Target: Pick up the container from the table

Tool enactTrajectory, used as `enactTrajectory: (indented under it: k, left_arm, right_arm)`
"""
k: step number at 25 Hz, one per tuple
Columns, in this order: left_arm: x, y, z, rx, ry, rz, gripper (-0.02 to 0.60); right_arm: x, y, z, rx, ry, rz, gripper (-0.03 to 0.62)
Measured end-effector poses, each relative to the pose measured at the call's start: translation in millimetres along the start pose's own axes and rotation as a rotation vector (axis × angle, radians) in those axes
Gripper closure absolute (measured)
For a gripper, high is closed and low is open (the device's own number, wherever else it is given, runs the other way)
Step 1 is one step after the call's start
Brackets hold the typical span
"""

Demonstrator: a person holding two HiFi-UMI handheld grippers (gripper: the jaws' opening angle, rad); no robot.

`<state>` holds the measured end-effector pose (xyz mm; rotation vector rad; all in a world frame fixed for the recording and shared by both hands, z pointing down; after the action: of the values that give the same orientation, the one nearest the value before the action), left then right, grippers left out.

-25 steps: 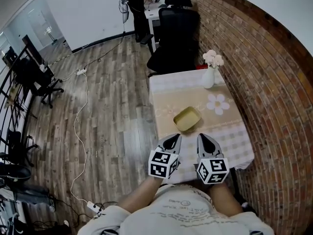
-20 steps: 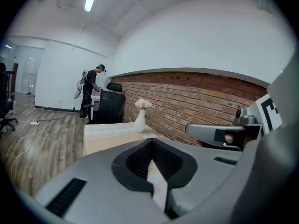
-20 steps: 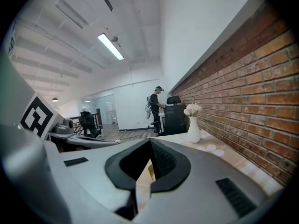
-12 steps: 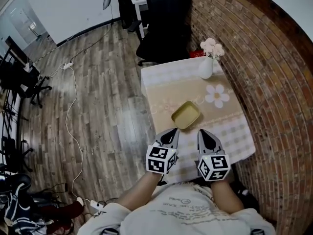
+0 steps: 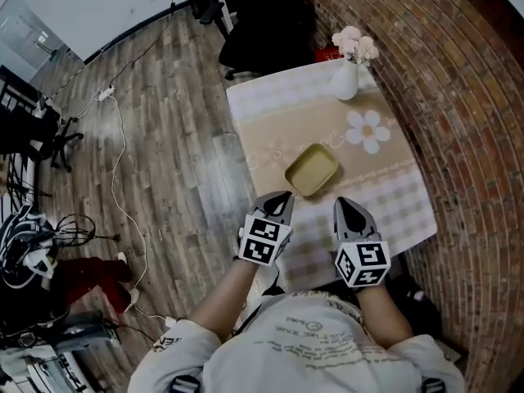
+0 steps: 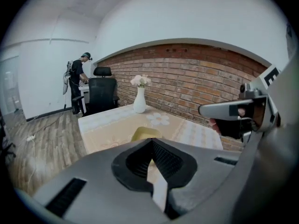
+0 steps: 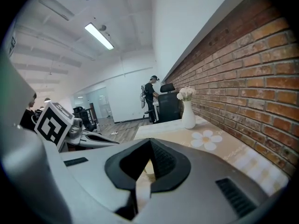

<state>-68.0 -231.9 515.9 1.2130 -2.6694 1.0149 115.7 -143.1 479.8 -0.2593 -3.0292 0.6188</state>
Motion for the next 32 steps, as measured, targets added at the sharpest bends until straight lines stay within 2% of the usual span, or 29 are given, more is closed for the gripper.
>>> enactTrajectory:
  k: [4, 7, 9, 13, 15, 20, 26, 32]
  left_arm:
    - [8.7, -27.6, -8.6, 0.135, -0.214, -0.089, 0.578]
    - [10.3, -41.2, -16.5, 0.261, -0.485, -0.14, 0.573]
    - [8.2, -49.8, -18.9, 0.315, -0.676, -0.152, 0.538]
    - [5.9, -71.2, -26.3, 0.421, -0.96, -0.179, 0.475]
    - [6.7, -81.6, -30.3, 0.462, -1.073, -0.178, 0.47]
    - [5.9, -105.8, -39.6, 0.518, -1.195, -0.219, 0.47]
    - [8.5, -126.8, -57.3, 0.654, -1.401, -0.193, 0.471]
    - [5.6, -138.6, -65.6, 0.685, -1.488, -0.163, 0.471]
  right_arm:
    - [-9.9, 2.0, -9.0, 0.011, -0.035, -0.035, 0.592]
    - [-11.1, 5.7, -16.2, 0.021, -0.063, -0.062, 0.592]
    - [-15.1, 7.2, -19.2, 0.027, -0.071, -0.076, 0.592]
    - [-25.3, 10.3, -25.8, 0.037, -0.08, -0.104, 0.592]
    - [-28.0, 11.6, -29.9, 0.044, -0.089, -0.118, 0.592]
    - [-32.7, 15.6, -39.2, 0.064, -0.115, -0.15, 0.592]
    - [-39.1, 21.0, -47.6, 0.09, -0.139, -0.172, 0.592]
    - [-41.5, 26.7, -52.3, 0.103, -0.142, -0.184, 0.592]
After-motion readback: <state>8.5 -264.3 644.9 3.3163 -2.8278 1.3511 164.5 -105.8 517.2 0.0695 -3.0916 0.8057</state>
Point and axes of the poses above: the fingertips, and each gripper's own axes: y backward along the fingers, x to its left, z out of its top, the point moved 10 cm from there along y, backward along the fingers, and after that the axes turned 11 degrees about y, right-handed, at the moved point
